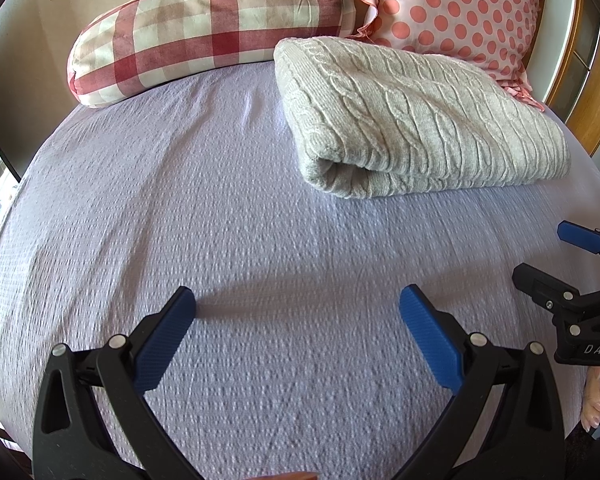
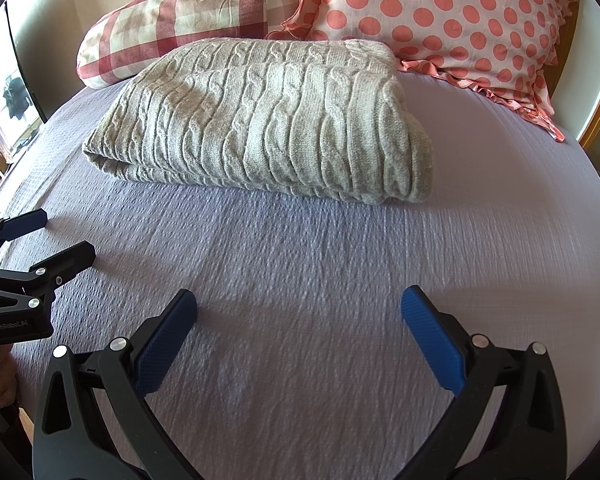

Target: Fold small clothes

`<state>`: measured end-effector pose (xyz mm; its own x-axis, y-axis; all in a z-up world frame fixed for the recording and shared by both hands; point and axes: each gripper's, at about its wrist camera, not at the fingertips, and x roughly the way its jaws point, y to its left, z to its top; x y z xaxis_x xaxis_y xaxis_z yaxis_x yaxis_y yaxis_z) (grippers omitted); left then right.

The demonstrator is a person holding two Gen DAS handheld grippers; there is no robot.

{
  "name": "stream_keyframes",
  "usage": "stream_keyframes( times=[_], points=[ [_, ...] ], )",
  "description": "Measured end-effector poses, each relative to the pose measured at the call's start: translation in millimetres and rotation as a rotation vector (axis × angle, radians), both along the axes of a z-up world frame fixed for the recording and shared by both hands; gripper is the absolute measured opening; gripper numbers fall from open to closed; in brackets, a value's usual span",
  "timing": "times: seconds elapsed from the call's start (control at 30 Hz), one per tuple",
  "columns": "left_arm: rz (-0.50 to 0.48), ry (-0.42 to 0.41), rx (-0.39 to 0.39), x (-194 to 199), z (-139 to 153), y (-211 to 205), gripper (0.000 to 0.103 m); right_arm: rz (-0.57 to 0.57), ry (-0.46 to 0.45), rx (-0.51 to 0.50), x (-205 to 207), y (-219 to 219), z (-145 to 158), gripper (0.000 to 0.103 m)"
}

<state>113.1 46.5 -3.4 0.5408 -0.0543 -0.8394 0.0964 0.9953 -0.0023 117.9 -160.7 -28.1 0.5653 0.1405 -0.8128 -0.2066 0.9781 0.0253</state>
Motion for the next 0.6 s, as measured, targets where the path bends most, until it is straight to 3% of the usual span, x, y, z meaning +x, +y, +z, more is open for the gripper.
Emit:
stream_keyframes(
  times=[0.6],
  points=[
    [-0.009, 0.006, 0.004, 1.3, 0.0, -0.1, 0.101, 0.000, 0.000, 0.000, -0.1, 0.1, 0.0, 0.102]
  ],
)
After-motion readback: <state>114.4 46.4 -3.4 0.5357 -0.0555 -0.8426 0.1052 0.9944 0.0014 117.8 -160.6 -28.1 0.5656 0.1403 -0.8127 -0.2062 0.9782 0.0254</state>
